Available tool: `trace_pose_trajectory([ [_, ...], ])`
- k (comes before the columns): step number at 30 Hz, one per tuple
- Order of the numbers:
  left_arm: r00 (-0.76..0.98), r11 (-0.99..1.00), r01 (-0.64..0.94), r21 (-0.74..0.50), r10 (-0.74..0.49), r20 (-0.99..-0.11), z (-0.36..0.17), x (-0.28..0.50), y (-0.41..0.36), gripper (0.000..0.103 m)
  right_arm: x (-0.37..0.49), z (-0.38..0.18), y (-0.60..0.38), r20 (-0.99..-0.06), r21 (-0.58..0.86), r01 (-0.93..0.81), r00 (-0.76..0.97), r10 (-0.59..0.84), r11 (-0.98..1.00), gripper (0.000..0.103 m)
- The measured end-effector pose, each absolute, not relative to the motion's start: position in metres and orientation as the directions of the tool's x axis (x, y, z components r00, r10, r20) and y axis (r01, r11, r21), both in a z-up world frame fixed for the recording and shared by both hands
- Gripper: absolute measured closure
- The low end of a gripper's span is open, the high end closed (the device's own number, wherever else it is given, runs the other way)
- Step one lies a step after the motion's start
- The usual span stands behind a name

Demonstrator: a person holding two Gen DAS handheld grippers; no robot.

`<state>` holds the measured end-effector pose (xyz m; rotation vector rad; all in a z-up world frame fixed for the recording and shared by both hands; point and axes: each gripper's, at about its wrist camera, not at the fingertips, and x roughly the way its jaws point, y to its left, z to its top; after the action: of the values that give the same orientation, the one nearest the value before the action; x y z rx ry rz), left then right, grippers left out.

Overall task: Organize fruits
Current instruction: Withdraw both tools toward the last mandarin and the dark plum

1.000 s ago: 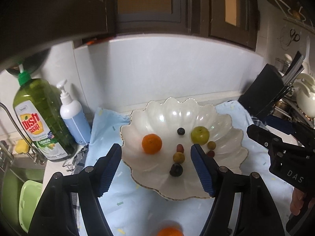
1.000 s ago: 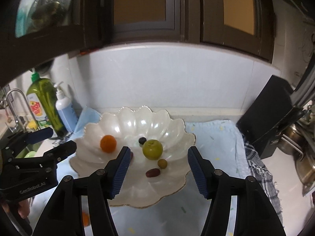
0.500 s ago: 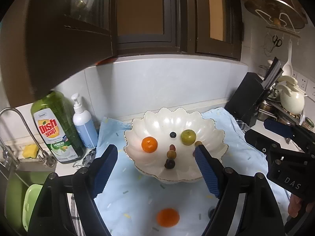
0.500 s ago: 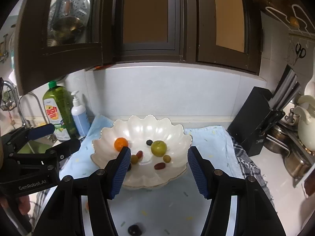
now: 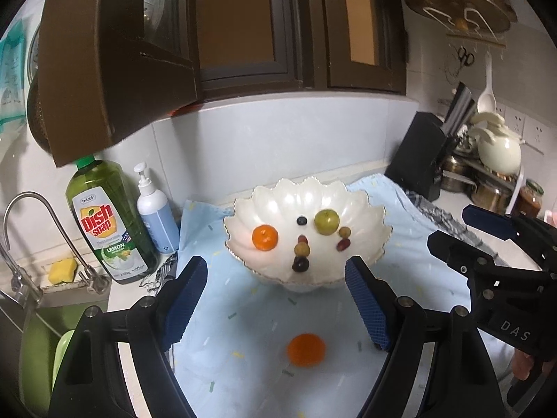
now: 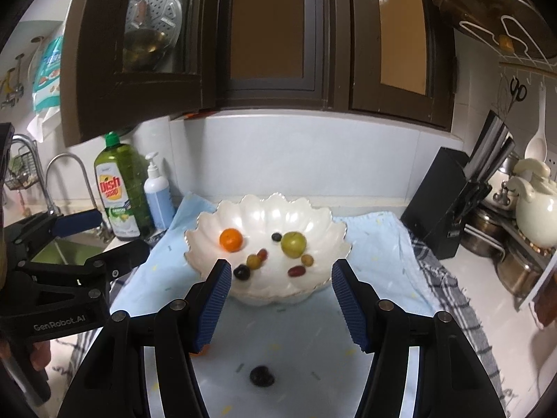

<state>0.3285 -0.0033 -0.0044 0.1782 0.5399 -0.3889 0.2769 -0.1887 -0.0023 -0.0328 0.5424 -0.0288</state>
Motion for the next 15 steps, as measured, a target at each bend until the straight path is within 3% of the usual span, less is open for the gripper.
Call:
trace_pose_trajectory([
  [15, 0.713, 0.875, 0.478, 0.079, -0.334, -0.617, -0.047, 0.325, 0.002, 0.022, 0.267, -0.046, -0.175, -0.614, -0.025, 0.033, 0.788, -0.041, 0.999, 0.042],
])
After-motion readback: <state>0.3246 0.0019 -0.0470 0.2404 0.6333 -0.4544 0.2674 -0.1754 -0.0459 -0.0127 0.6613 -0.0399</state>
